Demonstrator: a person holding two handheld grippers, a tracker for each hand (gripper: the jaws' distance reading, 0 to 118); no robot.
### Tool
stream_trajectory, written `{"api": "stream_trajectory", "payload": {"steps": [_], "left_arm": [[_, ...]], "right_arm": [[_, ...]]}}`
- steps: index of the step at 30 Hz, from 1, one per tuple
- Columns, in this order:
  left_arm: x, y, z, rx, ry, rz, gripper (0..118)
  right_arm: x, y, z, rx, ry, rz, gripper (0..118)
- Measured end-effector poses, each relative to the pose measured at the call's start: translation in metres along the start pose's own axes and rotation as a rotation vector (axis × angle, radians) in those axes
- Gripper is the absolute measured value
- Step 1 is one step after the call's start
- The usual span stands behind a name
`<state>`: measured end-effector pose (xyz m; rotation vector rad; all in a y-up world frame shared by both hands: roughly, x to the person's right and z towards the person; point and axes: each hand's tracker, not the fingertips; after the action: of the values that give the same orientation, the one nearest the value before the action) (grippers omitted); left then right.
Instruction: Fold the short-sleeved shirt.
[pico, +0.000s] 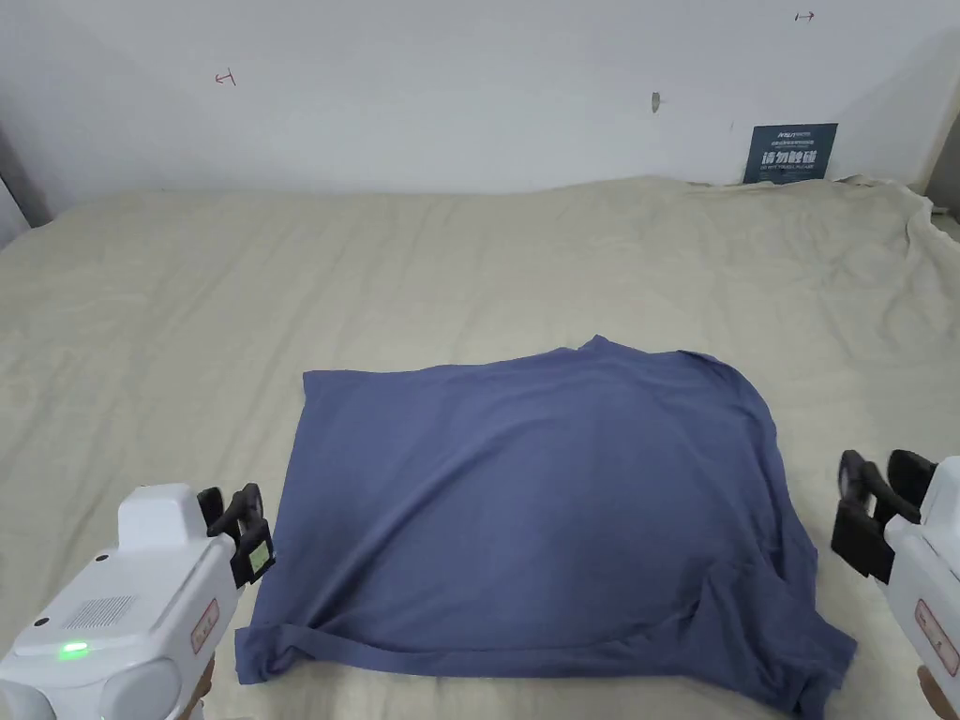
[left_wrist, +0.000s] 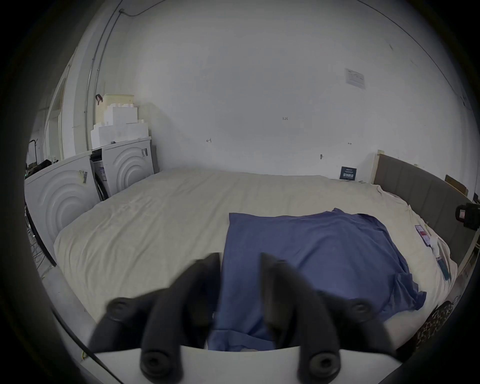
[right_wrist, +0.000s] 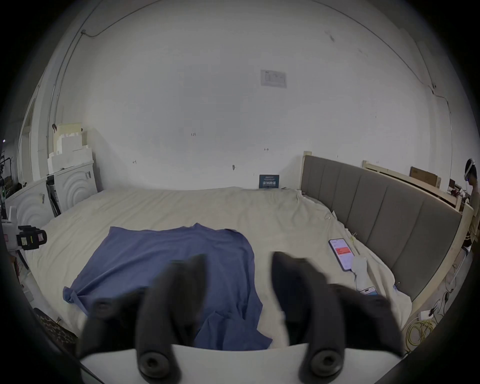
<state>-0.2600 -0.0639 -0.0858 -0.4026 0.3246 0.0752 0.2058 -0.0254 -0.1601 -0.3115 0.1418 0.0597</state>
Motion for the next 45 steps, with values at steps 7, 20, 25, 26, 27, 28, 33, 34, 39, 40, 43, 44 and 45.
{"api": "stream_trajectory", "payload": {"steps": [7,20,25,26,27,28,33,34,39,40,43,44,45], "left_arm": [[-0.001,-0.006,-0.004,-0.089,-0.075,0.001,0],[-0.016,-0.04,-0.051,-0.495,-0.039,0.058,92],[-0.025,-0.069,-0.075,-0.568,0.015,0.066,92],[-0.027,-0.074,-0.08,-0.587,0.028,0.062,92],[-0.028,-0.079,-0.085,-0.606,0.037,0.061,92],[-0.03,-0.084,-0.089,-0.616,0.048,0.058,92],[-0.033,-0.094,-0.097,-0.644,0.035,0.058,54],[-0.033,-0.095,-0.097,-0.655,-0.032,0.084,37],[-0.027,-0.09,-0.091,-0.618,-0.057,0.066,1],[-0.025,-0.087,-0.089,-0.618,-0.053,0.065,1],[-0.024,-0.081,-0.083,-0.593,-0.063,0.044,1],[-0.025,-0.078,-0.082,-0.588,-0.066,0.045,1],[-0.026,-0.076,-0.081,-0.583,-0.069,0.045,1]], "right_arm": [[0.006,-0.004,0.0,0.013,0.014,0.003,0],[0.01,-0.015,-0.007,-0.043,0.014,-0.038,0],[0.012,-0.024,-0.011,-0.08,0.008,-0.057,0],[0.012,-0.025,-0.011,-0.088,0.008,-0.06,0],[0.013,-0.026,-0.012,-0.093,0.007,-0.062,0],[0.013,-0.027,-0.013,-0.097,0.005,-0.062,0],[0.015,-0.03,-0.015,-0.114,-0.003,-0.069,0],[0.016,-0.031,-0.016,-0.119,-0.004,-0.069,0],[0.021,-0.041,-0.025,-0.182,-0.016,-0.082,1],[0.023,-0.046,-0.03,-0.228,-0.007,-0.091,3],[0.028,-0.064,-0.044,-0.328,0.009,-0.123,65],[0.029,-0.07,-0.05,-0.373,0.008,-0.122,85],[0.028,-0.078,-0.054,-0.4,0.0,-0.127,99]]}}
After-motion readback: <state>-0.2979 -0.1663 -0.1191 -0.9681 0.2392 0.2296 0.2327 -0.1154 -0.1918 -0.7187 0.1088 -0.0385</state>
